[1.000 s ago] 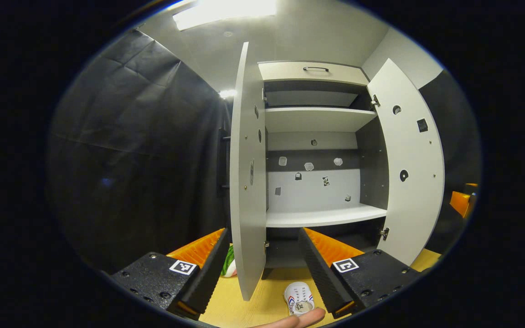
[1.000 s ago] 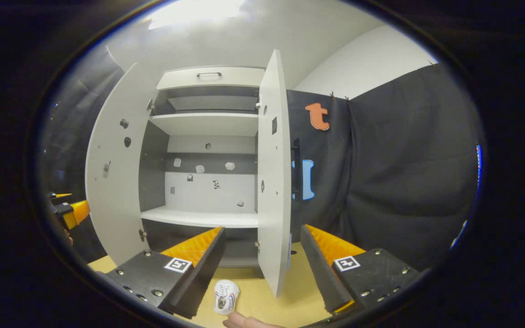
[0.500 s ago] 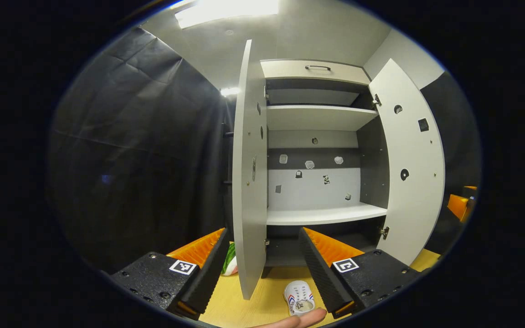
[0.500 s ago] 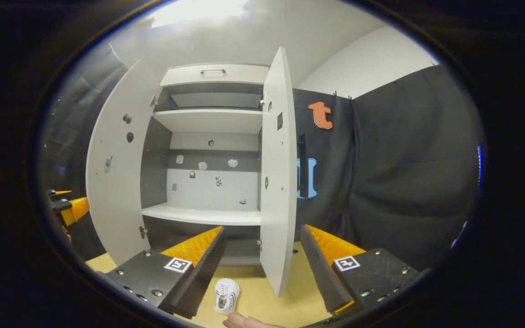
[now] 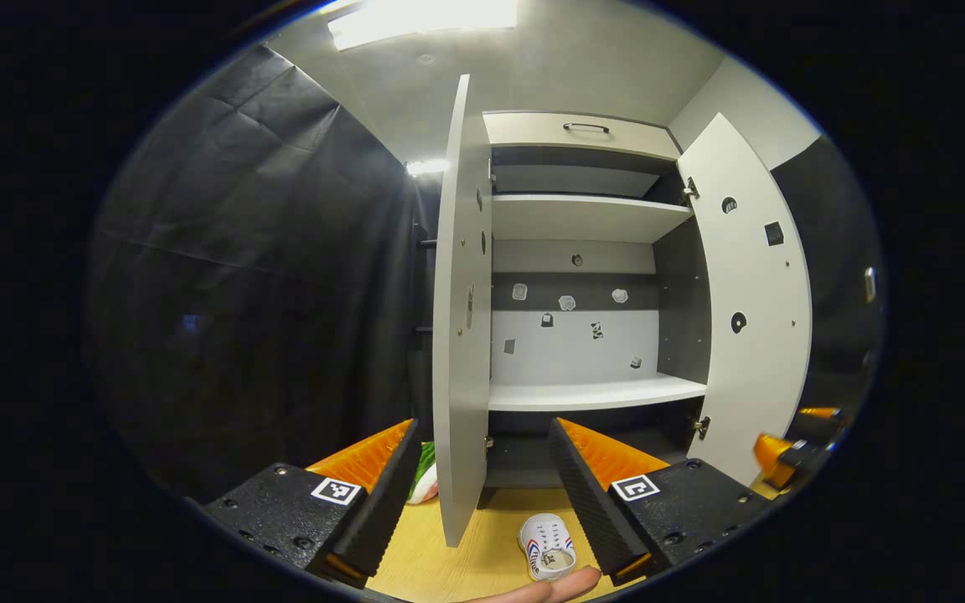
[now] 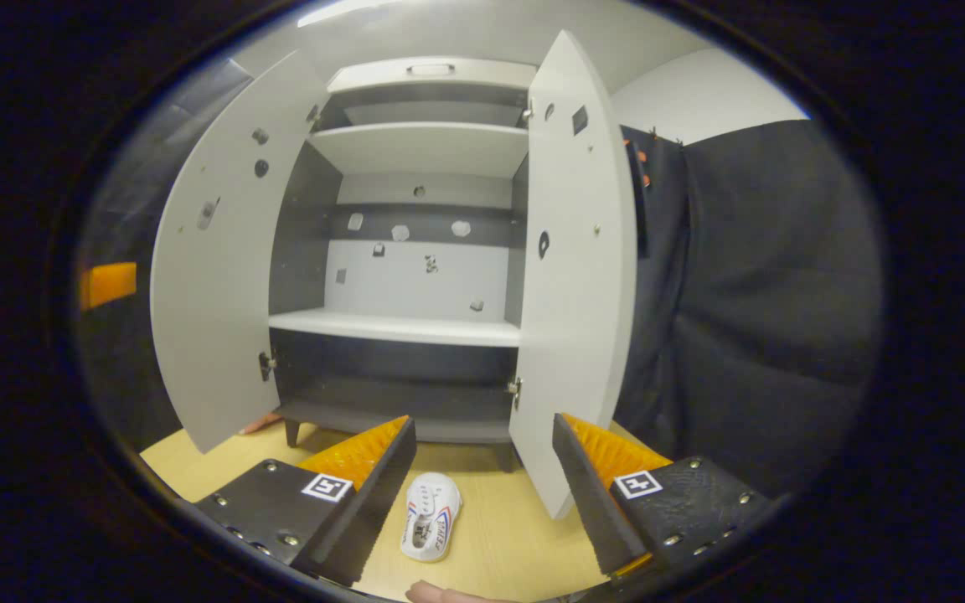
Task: Grab one shoe with the right hand and put it into the shoe cabinet, grab the other shoe with the left hand and put it into the shoe cabinet; then close the right door with the right hand and the left door with the left hand.
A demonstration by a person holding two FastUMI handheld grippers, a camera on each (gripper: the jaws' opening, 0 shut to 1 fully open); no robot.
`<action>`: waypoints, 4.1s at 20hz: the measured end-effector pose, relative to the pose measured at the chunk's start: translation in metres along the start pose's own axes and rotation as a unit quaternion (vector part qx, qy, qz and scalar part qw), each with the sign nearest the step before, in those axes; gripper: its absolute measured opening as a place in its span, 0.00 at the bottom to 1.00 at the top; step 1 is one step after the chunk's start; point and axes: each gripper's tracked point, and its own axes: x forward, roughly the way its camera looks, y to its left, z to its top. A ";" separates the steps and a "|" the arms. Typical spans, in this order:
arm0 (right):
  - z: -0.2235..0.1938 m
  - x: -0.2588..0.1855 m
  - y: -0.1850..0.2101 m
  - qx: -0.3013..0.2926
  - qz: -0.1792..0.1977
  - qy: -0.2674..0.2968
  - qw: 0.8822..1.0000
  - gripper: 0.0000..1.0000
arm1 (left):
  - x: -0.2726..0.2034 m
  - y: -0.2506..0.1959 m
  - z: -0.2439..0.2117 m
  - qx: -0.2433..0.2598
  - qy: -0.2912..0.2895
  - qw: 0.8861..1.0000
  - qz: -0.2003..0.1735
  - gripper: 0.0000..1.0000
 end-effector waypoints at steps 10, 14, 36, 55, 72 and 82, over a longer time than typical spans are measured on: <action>-0.181 0.067 0.081 -0.050 0.040 0.152 0.986 0.93 | -0.003 0.010 -0.014 0.001 0.024 1.000 0.008 0.93; -0.226 0.075 0.101 -0.041 0.050 0.203 0.977 0.76 | -0.001 0.013 -0.019 0.003 0.023 1.000 0.011 0.93; -0.188 0.086 0.102 0.110 0.060 0.094 0.988 0.00 | -0.015 -0.001 -0.032 0.003 0.033 0.998 -0.046 0.93; 0.150 0.119 0.072 -0.001 0.081 -0.081 0.993 0.01 | -0.003 -0.015 -0.036 0.003 0.037 0.997 -0.066 0.93; 0.136 0.377 0.111 -0.098 0.097 0.047 0.989 0.02 | 0.011 -0.026 -0.056 0.003 0.065 0.995 -0.080 0.94; 0.172 0.342 0.078 -0.057 0.031 -0.022 0.998 0.84 | 0.001 -0.043 -0.073 -0.043 0.102 0.989 -0.102 0.94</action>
